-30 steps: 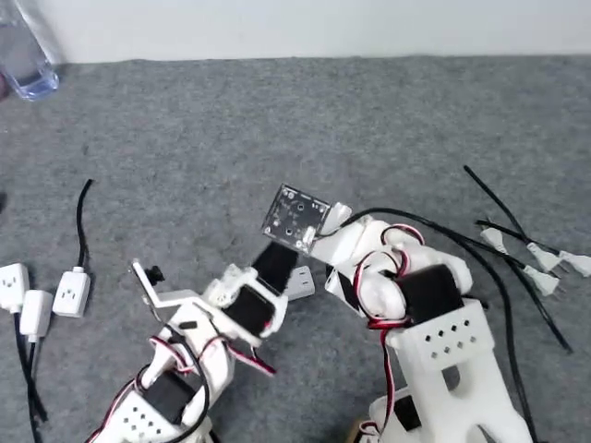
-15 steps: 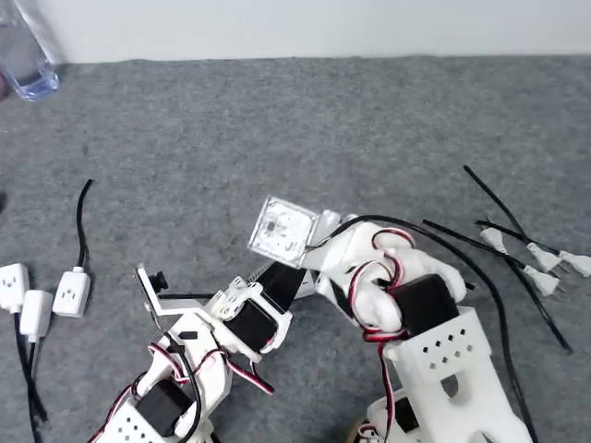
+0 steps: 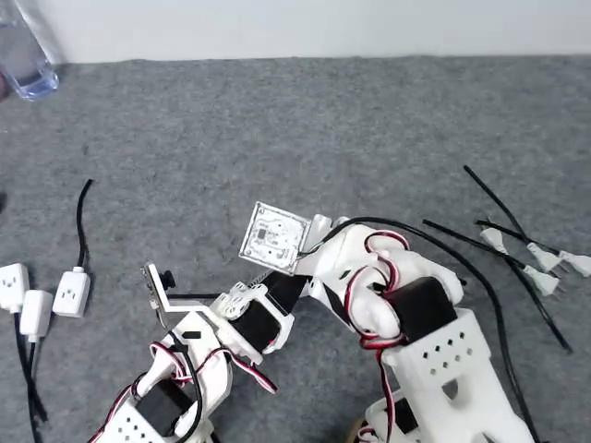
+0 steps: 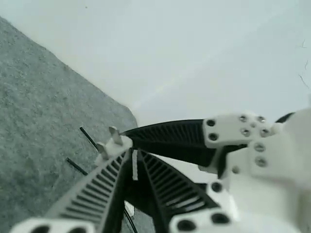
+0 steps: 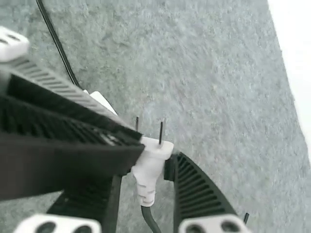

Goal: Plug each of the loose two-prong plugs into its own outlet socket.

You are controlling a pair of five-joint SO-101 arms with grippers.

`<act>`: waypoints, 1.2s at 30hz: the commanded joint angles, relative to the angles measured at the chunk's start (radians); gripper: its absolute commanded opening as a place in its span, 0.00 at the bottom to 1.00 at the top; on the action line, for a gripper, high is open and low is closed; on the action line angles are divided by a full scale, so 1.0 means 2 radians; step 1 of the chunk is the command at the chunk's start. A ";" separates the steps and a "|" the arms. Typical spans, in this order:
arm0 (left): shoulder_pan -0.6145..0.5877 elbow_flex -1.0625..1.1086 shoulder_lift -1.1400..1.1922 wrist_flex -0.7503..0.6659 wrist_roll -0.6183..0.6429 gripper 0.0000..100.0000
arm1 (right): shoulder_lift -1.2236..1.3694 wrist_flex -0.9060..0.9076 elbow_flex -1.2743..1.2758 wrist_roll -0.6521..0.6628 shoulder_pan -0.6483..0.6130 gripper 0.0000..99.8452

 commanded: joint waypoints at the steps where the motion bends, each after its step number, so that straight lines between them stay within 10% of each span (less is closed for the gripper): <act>1: 0.002 -0.007 -0.006 0.004 0.001 0.02 | -0.010 0.027 -0.048 -0.008 -0.019 0.01; 36: 0.002 -0.007 -0.006 0.005 0.001 0.02 | -0.082 0.074 -0.051 -0.020 -0.042 0.01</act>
